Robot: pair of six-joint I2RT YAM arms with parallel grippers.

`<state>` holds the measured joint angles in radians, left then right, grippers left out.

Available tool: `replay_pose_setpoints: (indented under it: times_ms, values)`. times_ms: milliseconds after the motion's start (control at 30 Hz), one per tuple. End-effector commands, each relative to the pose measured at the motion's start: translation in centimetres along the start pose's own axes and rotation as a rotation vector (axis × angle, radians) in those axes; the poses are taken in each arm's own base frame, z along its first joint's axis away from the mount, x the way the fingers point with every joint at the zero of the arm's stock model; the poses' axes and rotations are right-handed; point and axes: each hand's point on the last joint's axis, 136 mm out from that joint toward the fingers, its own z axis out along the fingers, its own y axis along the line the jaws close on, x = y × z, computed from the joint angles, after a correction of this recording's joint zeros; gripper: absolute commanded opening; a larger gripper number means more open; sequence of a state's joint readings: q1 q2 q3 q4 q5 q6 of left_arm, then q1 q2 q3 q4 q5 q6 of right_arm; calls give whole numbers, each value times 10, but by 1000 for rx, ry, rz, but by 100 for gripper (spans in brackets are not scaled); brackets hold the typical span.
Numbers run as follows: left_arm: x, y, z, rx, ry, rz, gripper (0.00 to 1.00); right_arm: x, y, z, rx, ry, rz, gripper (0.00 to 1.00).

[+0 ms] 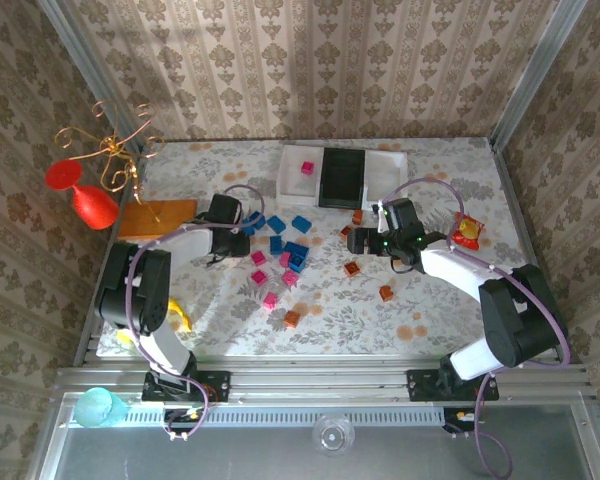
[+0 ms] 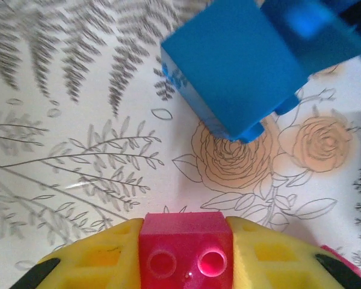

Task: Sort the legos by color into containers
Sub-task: Pick up the lego from the middle-left of the table, then place the lego in the container.

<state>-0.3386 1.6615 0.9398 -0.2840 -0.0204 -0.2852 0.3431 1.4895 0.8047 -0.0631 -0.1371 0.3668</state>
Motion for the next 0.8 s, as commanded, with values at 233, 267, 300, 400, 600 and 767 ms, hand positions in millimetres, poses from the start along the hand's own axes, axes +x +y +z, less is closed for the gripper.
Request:
replay_pose_setpoints:
  times_ms: [233, 267, 300, 400, 600, 767]
  values:
    - [-122, -69, -76, 100, -428, 66, 27, -36, 54, -29, -253, -176, -19, 91]
    - [-126, -87, -75, 121, -430, 98, 27, -39, 58, -30, -270, -190, -18, 91]
    - [-135, -94, -69, 121, -430, 112, 27, -41, 63, -31, -286, -206, -20, 91]
    - [-159, -114, -50, 128, -428, 148, 27, -54, 78, -45, -326, -268, -41, 91]
    - [-200, -141, 5, 100, -404, 218, 28, -54, 76, -45, -285, -257, -43, 91]
    - [-229, -151, 36, 76, -368, 239, 35, -47, 68, -45, -238, -225, -37, 91]
